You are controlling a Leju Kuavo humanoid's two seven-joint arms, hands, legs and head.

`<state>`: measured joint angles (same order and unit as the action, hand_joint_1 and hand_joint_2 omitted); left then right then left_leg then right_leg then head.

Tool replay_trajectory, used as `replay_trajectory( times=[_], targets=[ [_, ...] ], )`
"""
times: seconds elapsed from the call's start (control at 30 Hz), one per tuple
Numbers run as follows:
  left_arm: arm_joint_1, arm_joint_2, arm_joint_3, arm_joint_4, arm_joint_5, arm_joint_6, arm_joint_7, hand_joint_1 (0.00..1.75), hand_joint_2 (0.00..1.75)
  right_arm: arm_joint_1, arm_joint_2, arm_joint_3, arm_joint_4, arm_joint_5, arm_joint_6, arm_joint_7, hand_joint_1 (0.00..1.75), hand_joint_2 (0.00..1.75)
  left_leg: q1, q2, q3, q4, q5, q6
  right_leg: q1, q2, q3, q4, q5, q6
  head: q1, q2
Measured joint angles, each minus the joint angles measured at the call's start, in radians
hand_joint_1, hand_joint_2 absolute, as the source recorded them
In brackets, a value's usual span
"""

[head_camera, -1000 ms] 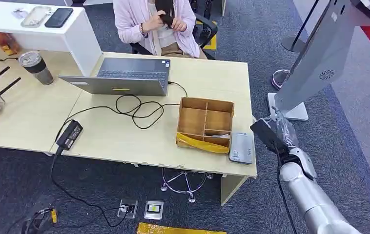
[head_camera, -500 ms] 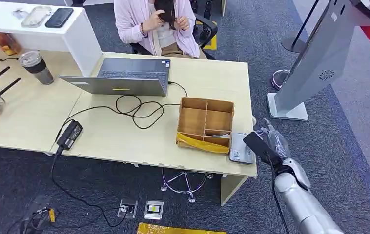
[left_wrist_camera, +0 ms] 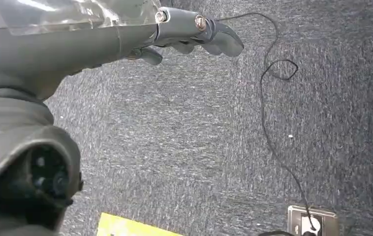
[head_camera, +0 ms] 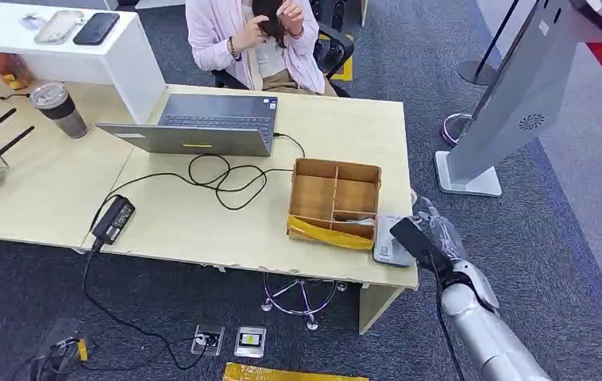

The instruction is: Pass the card to the sensor for recognition and then transmit it.

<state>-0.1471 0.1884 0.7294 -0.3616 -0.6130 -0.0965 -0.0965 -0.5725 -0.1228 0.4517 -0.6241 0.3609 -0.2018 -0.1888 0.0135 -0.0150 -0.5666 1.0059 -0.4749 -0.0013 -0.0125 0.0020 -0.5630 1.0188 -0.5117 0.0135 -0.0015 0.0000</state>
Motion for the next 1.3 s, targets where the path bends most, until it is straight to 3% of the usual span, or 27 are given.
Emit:
replay_trajectory(
  times=[0.5, 1.07, 1.13, 1.23, 1.3],
  targets=[
    [0.000, -0.008, 0.000, 0.000, 0.013, 0.002, 0.006, 0.00, 0.00, 0.001, 0.015, -0.001, 0.032, -0.055, 0.049, -0.043, 1.75, 1.75, 0.000, 0.001, 0.001, 0.000, 0.000, 0.000, 0.000, 0.000, 0.000, 0.000, 0.000, 0.000, 0.000, 0.000],
    [0.000, -0.008, 0.000, 0.000, 0.016, 0.000, 0.006, 0.00, 0.00, 0.008, 0.015, -0.001, 0.021, -0.067, 0.050, -0.023, 1.75, 1.75, 0.000, 0.001, 0.001, 0.000, 0.000, 0.000, 0.000, 0.000, 0.000, 0.000, 0.000, 0.000, 0.000, 0.000],
    [0.000, -0.008, 0.000, 0.000, 0.024, 0.000, 0.006, 0.00, 0.00, 0.008, 0.012, -0.001, -0.002, -0.072, 0.053, -0.007, 1.75, 1.75, 0.000, 0.001, 0.001, 0.000, 0.000, 0.000, 0.000, 0.000, 0.000, 0.000, 0.000, 0.000, 0.000, 0.000],
    [0.001, -0.005, -0.004, 0.000, 0.032, -0.003, -0.013, 0.00, 0.00, -0.050, -0.007, 0.000, -0.189, -0.046, 0.076, 0.092, 1.75, 1.75, 0.000, 0.000, 0.000, 0.000, 0.000, 0.000, 0.000, 0.000, 0.000, 0.000, 0.000, 0.000, 0.000, 0.000],
    [0.001, -0.005, -0.005, 0.000, 0.030, -0.004, -0.018, 0.00, 0.00, -0.068, -0.006, 0.000, -0.215, -0.028, 0.076, 0.102, 1.75, 1.75, 0.000, 0.000, 0.000, 0.000, 0.000, 0.000, 0.000, 0.000, 0.000, 0.000, 0.000, 0.000, 0.000, 0.000]
  ],
)
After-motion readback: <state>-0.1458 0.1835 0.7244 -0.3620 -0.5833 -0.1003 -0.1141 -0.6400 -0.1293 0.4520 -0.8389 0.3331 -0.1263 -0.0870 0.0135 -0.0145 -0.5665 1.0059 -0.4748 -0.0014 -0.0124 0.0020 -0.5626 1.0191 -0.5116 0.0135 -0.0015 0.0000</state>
